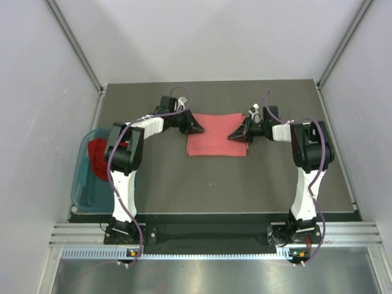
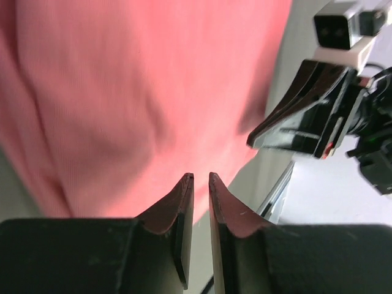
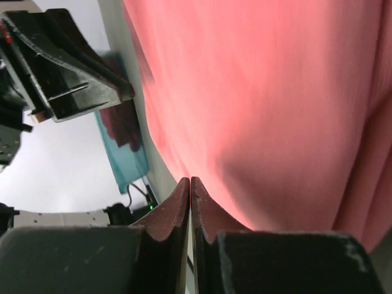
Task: Fold and stack the t-shirts
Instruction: Fold the tshirt
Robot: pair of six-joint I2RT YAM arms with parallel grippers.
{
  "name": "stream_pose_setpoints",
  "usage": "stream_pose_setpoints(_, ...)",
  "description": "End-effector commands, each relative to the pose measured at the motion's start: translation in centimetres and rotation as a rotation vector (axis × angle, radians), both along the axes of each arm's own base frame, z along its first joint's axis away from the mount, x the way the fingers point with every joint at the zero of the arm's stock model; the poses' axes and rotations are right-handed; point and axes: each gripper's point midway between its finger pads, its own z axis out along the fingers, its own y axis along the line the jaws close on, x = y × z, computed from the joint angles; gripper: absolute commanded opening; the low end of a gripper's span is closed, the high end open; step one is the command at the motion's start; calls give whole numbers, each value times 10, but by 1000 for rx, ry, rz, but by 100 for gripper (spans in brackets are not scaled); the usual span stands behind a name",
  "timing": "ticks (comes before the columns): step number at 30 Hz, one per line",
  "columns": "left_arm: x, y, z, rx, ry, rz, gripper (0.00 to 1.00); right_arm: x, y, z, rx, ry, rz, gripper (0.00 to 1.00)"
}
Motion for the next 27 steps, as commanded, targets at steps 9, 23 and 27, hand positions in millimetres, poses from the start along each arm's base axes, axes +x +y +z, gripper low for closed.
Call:
stream_pose_setpoints(9,82,14,-31,-115,-16,119,20,96,-3,-2,57,-73,-192,3)
stream_pose_setpoints(23,134,38,3,-112,-140,138,20,166,-68,25,-112,-123,-303,24)
stream_pose_setpoints(27,122,54,12,44,-162,97,21,165,-83,44,-222,-201,-256,44)
